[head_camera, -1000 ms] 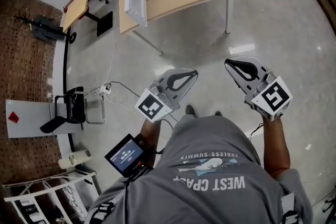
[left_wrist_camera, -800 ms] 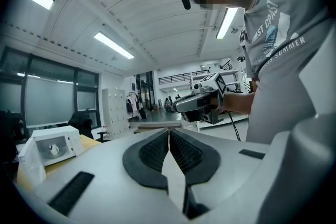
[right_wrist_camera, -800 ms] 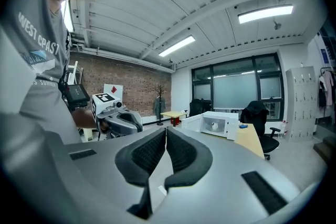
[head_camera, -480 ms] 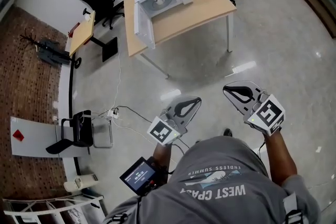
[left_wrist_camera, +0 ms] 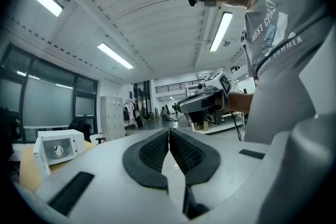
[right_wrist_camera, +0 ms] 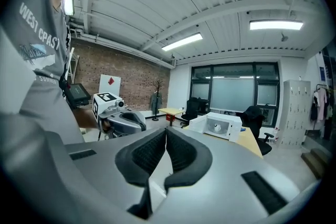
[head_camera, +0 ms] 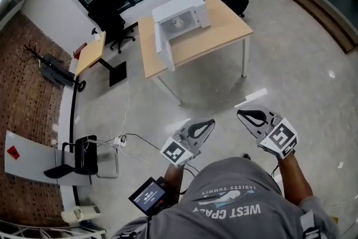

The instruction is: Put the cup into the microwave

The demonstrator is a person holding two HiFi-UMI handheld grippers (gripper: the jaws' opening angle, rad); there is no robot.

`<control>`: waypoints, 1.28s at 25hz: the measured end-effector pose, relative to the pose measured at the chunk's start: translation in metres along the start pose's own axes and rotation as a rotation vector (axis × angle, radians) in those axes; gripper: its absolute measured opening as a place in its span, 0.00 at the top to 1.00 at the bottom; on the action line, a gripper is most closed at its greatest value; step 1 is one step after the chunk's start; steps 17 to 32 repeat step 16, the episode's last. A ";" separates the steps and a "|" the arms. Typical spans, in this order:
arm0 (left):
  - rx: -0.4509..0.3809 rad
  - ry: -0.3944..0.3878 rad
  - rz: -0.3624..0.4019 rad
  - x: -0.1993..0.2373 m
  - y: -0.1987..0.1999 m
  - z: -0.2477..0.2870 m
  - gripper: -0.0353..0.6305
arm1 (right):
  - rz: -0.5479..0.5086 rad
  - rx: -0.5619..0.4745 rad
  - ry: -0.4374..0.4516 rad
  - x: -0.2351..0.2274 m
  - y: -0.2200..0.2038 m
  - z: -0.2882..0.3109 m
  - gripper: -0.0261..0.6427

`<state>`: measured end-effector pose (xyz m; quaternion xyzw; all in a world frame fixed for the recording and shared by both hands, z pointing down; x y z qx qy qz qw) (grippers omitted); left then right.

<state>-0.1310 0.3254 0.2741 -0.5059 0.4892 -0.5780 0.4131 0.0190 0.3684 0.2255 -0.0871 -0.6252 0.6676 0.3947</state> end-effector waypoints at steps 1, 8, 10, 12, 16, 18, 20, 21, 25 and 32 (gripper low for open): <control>-0.001 -0.009 0.005 -0.001 0.002 -0.007 0.91 | -0.002 0.003 -0.009 0.007 0.005 0.002 0.93; 0.025 -0.078 -0.015 -0.044 0.022 -0.029 0.91 | 0.052 0.018 -0.102 0.043 0.045 -0.035 0.93; 0.036 -0.098 -0.021 -0.041 0.026 -0.027 0.91 | 0.066 0.017 -0.134 0.042 0.050 -0.038 0.93; 0.050 -0.127 -0.002 -0.013 0.016 -0.023 0.91 | 0.052 0.017 -0.158 0.037 0.031 -0.018 0.93; 0.057 -0.219 0.121 0.052 -0.027 -0.023 0.91 | 0.049 0.048 -0.216 0.046 -0.030 0.035 0.93; 0.057 -0.219 0.121 0.052 -0.027 -0.023 0.91 | 0.049 0.048 -0.216 0.046 -0.030 0.035 0.93; 0.057 -0.219 0.121 0.052 -0.027 -0.023 0.91 | 0.049 0.048 -0.216 0.046 -0.030 0.035 0.93; 0.057 -0.219 0.121 0.052 -0.027 -0.023 0.91 | 0.049 0.048 -0.216 0.046 -0.030 0.035 0.93; 0.057 -0.219 0.121 0.052 -0.027 -0.023 0.91 | 0.049 0.048 -0.216 0.046 -0.030 0.035 0.93; 0.057 -0.219 0.121 0.052 -0.027 -0.023 0.91 | 0.049 0.048 -0.216 0.046 -0.030 0.035 0.93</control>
Point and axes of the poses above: the fingertips, and each gripper's own axes: z forward along the fingers, x to its left, y out of its top, the point moved 5 cm from there along -z, backward along the fingers, and after that the axes turned 15 degrees about -z, right-handed, at the moved point
